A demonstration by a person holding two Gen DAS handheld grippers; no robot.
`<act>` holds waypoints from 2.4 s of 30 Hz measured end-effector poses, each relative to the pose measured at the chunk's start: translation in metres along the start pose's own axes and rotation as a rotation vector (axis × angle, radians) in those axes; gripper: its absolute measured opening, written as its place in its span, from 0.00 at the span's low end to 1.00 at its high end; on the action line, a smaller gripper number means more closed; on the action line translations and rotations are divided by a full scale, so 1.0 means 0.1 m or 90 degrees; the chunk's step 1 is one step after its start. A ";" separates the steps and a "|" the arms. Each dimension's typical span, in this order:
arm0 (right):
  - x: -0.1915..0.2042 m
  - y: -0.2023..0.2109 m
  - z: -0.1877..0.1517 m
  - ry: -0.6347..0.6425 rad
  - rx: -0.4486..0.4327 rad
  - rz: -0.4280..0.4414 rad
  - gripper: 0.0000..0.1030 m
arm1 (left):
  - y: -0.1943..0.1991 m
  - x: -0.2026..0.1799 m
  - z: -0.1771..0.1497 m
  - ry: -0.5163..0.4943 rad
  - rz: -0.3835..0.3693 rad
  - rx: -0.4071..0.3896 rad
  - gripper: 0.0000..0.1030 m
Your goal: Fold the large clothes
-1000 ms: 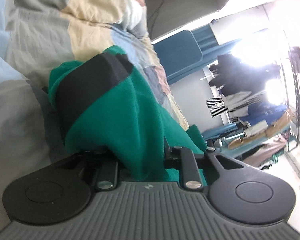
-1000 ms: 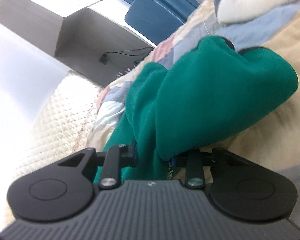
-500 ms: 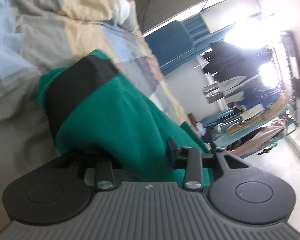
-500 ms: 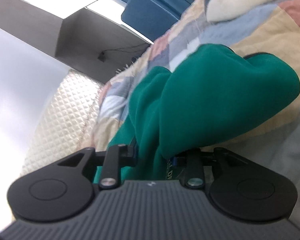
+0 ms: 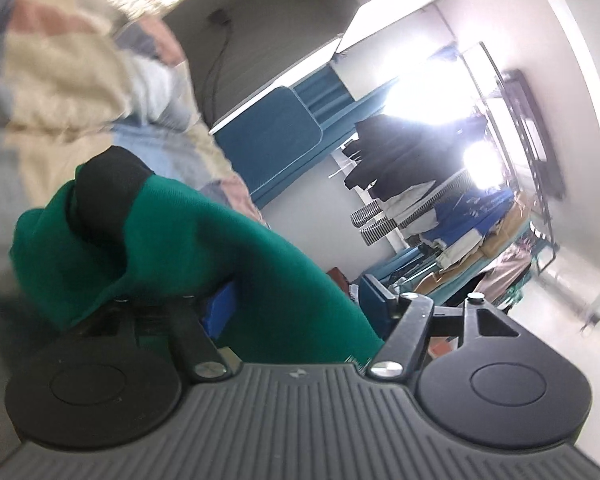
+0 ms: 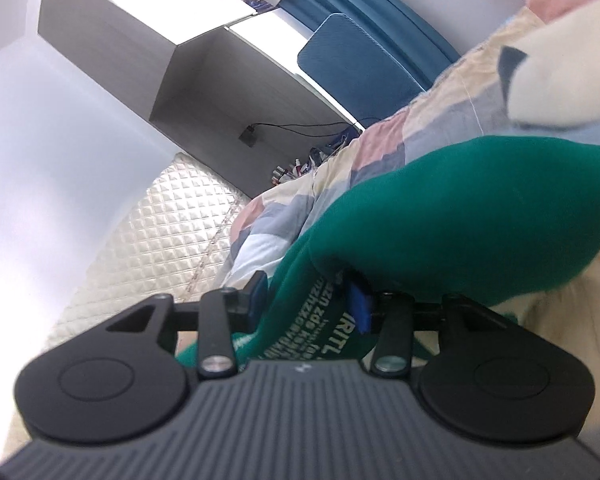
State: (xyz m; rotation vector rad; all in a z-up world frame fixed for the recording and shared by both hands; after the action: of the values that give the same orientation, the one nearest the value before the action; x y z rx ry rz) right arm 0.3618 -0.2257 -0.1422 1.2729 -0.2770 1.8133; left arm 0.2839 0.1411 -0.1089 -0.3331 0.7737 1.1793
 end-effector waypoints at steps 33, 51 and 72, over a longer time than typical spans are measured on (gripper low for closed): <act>-0.62 -1.80 0.38 0.184 0.065 -0.098 0.49 | -2.01 1.25 0.11 -0.161 0.111 0.171 0.80; -0.84 -0.47 -0.32 -0.089 0.078 -0.139 0.89 | -0.80 1.27 -0.48 0.061 0.126 0.129 0.95; -1.47 -1.41 0.26 -0.255 -0.023 -0.080 1.00 | -1.57 1.89 0.02 0.230 0.044 0.048 0.97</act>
State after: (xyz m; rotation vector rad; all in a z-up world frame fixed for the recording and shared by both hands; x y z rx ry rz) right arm 0.4981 -0.2356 -0.2949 1.5864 -0.4359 1.4323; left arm 0.4598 0.2167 -0.2629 -0.4675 1.1488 1.1660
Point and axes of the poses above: each gripper's, at about its wrist camera, not at the fingertips, and y roughly against the way its jaws point, x to its left, z to its top, the point moved 10 cm from there along -y, roughly the way its jaws point, and after that the axes turned 9 degrees about -y, right-handed, at the moved point
